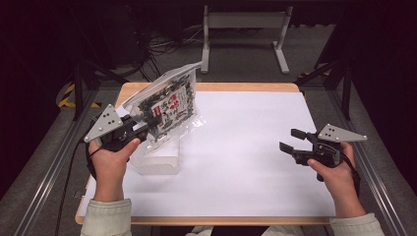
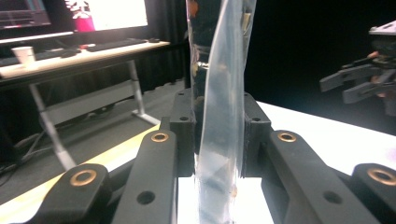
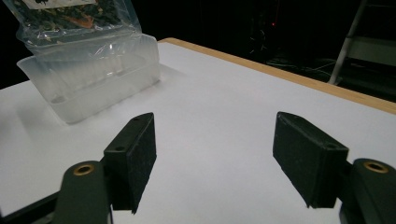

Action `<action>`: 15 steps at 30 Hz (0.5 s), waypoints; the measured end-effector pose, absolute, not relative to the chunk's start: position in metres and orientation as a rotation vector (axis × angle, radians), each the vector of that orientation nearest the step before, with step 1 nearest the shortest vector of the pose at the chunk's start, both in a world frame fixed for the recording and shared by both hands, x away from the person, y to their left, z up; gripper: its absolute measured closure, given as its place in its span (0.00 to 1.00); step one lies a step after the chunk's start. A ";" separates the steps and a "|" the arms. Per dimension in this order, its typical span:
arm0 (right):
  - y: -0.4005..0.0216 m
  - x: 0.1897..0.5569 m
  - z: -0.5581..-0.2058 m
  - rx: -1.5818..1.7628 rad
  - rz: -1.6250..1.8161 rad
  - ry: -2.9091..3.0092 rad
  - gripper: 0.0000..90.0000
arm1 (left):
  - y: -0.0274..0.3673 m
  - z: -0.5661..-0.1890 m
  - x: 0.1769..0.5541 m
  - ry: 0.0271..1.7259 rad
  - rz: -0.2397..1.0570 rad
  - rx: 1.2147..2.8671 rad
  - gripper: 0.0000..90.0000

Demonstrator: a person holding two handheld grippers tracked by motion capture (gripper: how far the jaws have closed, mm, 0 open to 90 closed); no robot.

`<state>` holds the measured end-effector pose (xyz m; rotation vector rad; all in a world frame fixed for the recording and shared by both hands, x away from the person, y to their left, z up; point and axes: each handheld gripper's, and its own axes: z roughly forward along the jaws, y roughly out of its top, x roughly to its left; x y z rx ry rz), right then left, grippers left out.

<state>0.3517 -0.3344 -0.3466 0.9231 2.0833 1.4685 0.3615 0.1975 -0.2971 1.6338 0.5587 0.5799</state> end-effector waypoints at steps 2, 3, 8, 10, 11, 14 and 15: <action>-0.334 0.352 -0.347 0.928 1.467 2.083 0.34 | 0.200 -0.299 0.362 0.575 0.602 1.625 0.81; -0.334 0.352 -0.348 0.928 1.467 2.085 0.34 | 0.201 -0.299 0.363 0.584 0.608 1.620 0.81; -0.334 0.353 -0.348 0.928 1.465 2.090 0.34 | 0.208 -0.304 0.366 0.618 0.632 1.615 0.81; -0.334 0.353 -0.349 0.932 1.467 2.090 0.34 | 0.209 -0.305 0.366 0.623 0.636 1.608 0.81; -0.334 0.353 -0.349 0.932 1.467 2.090 0.34 | 0.211 -0.306 0.367 0.625 0.644 1.610 0.81; -0.334 0.354 -0.349 0.934 1.467 2.088 0.34 | 0.215 -0.312 0.371 0.639 0.652 1.593 0.81; -0.334 0.354 -0.349 0.933 1.466 2.089 0.34 | 0.216 -0.313 0.371 0.643 0.650 1.590 0.81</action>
